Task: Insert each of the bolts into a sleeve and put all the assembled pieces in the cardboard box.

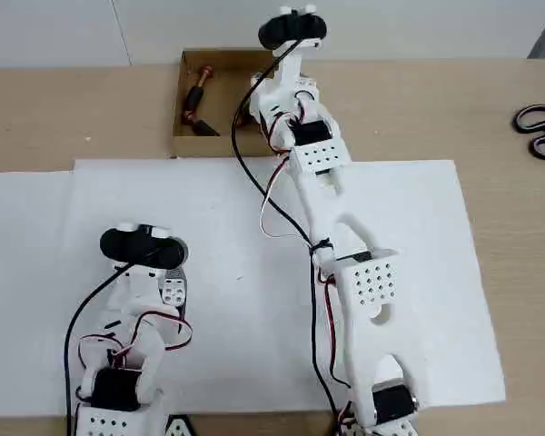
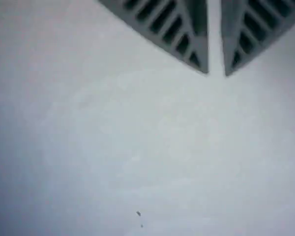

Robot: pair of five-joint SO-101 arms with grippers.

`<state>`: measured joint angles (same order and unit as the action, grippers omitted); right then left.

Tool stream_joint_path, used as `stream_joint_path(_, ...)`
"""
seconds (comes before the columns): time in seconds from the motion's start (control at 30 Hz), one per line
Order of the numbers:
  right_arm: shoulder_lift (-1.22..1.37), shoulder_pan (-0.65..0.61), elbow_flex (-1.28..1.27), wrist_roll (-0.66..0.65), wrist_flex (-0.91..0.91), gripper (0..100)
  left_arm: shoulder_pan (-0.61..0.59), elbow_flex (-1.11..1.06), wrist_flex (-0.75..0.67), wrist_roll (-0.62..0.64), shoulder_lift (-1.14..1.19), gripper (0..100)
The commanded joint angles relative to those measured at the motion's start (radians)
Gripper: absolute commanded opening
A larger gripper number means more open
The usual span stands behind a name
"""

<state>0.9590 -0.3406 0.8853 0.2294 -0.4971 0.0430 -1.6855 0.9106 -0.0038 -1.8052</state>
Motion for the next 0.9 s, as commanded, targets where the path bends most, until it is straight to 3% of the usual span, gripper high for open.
stream_joint_path(0.0,-0.082,0.002,0.049,-0.015,-0.048,23.4,0.003,0.010,-0.002,0.002,-0.011,1)
stream_joint_path(0.2,-0.194,-0.001,0.049,-0.014,-0.209,19.2,0.003,0.010,-0.002,0.002,-0.011,1)
stream_joint_path(0.33,-0.228,0.027,0.049,-0.014,-0.259,0.1,0.003,0.010,-0.002,0.002,-0.011,1)
stream_joint_path(0.53,-0.335,0.073,0.049,-0.009,-0.437,0.3,0.003,0.010,-0.002,0.002,-0.011,1)
stream_joint_path(0.87,-0.645,0.159,0.049,-0.021,-0.921,0.2,0.003,0.010,-0.002,0.002,-0.011,1)
